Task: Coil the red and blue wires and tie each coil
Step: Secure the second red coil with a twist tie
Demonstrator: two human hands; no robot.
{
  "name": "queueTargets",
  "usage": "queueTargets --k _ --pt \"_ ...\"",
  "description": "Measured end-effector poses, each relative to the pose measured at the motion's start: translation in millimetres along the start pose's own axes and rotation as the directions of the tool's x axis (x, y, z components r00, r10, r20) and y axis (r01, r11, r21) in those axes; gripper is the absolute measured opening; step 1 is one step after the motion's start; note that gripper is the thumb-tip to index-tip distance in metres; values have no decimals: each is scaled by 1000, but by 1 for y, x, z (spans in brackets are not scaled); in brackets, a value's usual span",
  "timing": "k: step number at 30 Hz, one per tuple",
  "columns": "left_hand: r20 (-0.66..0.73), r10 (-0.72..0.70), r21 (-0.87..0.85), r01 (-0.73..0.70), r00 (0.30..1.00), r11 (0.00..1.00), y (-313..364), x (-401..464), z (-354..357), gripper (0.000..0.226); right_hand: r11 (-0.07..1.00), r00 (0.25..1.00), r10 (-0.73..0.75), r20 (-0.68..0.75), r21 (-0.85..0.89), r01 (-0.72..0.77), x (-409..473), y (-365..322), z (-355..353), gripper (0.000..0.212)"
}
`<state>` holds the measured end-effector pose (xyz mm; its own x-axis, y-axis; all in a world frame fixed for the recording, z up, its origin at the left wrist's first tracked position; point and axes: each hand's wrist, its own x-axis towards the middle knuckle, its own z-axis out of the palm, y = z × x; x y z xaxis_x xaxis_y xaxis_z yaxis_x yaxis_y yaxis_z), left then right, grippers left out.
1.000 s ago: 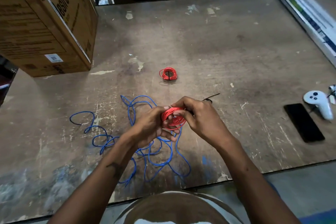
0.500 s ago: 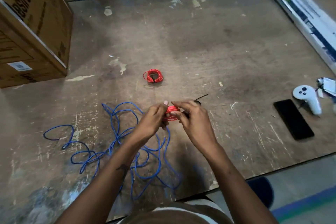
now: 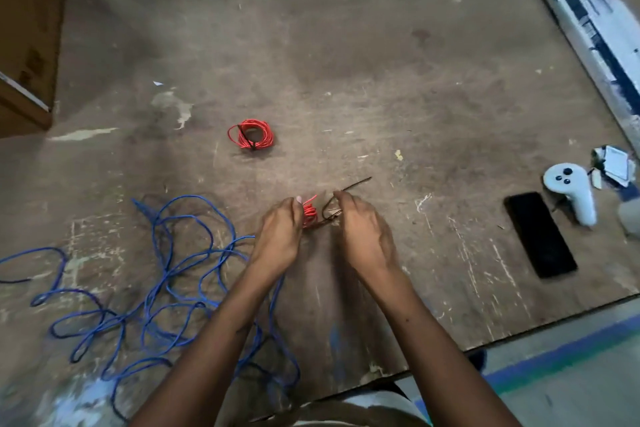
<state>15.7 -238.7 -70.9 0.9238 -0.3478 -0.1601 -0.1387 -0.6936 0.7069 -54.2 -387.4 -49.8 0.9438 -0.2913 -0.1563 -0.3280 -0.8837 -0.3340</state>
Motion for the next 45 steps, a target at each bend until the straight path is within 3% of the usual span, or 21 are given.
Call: queueTargets --k 3,11,17,25,29,33,35,37,40,45 --pt "3 -63 -4 63 998 998 -3 8 3 41 991 999 -52 -4 -127 51 13 15 6 50" --pt "-33 -138 -69 135 990 988 -8 10 -1 36 966 970 -232 71 -102 238 30 41 13 24" --pt "-43 -105 -85 101 994 991 -6 3 2 35 948 973 -225 -43 223 229 20 45 17 24" --pt "-74 -119 -138 108 990 985 0 -13 -10 37 877 931 -254 -261 344 336 6 32 10 14" --pt "-124 -145 -196 119 982 973 2 -24 -22 42 729 931 -130 -340 603 322 -18 15 -8 10" --pt "-193 -128 -254 77 973 964 15 -41 -38 48 379 981 -5 -196 907 183 -53 -14 -19 11" --pt "-220 -117 -291 49 968 955 25 -53 -46 48 290 984 -25 -176 941 176 -67 -26 -24 12" --pt "-228 -96 -314 20 969 949 34 -66 -53 42 307 975 -87 -202 926 219 -76 -36 -29 12" --pt "-257 -38 -332 -52 966 942 44 -88 -61 34 487 930 -218 -298 792 368 -85 -47 -36 13" --pt "-332 12 -329 -128 943 936 43 -111 -67 26 636 851 -271 -449 580 509 -97 -62 -45 13"
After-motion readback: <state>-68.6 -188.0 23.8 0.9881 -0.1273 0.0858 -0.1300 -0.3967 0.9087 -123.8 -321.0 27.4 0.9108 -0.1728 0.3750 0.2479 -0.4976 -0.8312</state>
